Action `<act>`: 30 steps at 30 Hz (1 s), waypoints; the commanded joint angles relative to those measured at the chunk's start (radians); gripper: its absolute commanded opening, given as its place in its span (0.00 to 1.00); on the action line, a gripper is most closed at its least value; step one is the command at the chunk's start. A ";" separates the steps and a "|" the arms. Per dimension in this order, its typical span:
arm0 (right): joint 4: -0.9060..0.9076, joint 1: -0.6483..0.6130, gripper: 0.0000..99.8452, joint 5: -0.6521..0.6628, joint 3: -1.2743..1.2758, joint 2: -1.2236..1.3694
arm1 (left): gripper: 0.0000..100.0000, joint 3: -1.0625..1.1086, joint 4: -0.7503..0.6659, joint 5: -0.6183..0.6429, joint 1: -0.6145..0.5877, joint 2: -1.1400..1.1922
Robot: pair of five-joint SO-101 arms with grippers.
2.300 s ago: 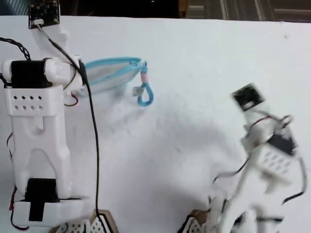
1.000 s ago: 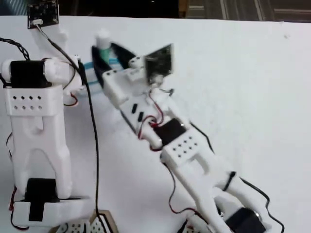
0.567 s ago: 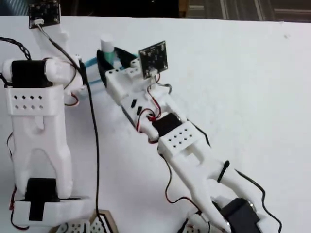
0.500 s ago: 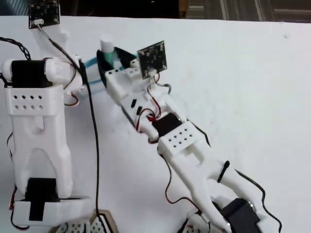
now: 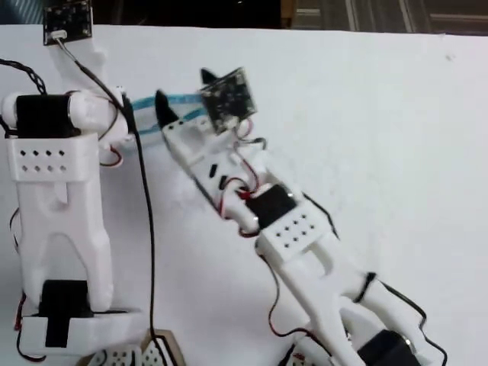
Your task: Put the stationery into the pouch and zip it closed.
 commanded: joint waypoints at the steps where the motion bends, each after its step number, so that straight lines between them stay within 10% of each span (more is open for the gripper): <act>1: 0.002 0.094 0.25 0.012 -0.031 -0.102 | 0.02 -0.015 -0.002 -0.008 -0.028 -0.008; 10: 0.143 0.374 0.22 0.021 -0.028 -0.143 | 0.02 -0.018 -0.002 -0.008 -0.030 -0.008; 18: 0.483 0.358 0.22 0.356 0.112 -0.036 | 0.02 -0.018 -0.002 -0.008 -0.025 -0.008; 30: -0.234 0.137 0.22 0.215 0.535 -0.019 | 0.02 -0.018 -0.002 -0.008 -0.031 -0.008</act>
